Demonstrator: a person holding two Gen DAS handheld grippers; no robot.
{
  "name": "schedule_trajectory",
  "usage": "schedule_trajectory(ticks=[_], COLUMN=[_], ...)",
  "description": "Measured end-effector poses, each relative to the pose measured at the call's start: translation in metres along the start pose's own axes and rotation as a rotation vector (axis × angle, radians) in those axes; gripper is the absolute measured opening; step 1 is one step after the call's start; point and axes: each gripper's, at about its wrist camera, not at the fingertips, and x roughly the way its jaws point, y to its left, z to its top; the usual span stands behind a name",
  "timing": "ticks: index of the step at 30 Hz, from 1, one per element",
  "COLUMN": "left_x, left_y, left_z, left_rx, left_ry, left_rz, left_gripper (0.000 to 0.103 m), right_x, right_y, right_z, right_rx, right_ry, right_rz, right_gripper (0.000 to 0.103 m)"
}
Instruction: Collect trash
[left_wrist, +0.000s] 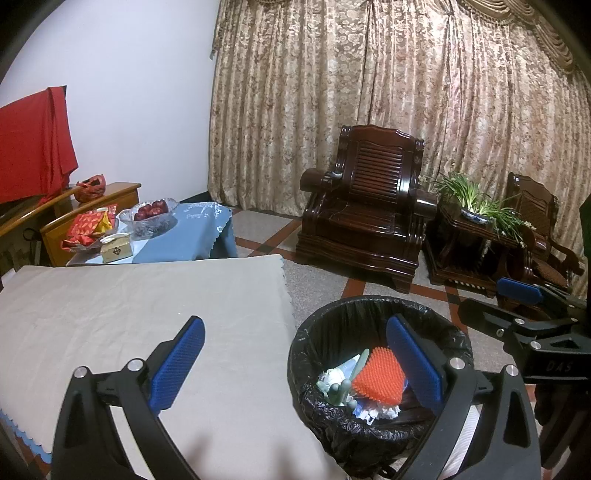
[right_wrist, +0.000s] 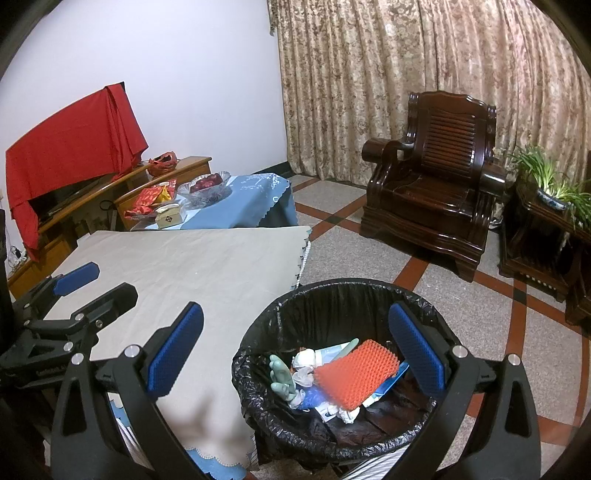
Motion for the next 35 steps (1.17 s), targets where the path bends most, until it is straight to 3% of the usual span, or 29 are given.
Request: schedule_trajectory(ticks=[35], left_x=[-0.0017], left_y=[0.0048], left_z=[-0.0054], left_rx=[-0.001], left_ry=[0.014], left_rz=[0.006], left_gripper=[0.097], right_x=[0.0006], right_y=[0.0044], right_z=[-0.0046], right_rx=[0.008], right_ry=[0.009], right_rz=[-0.001], right_gripper=[0.098])
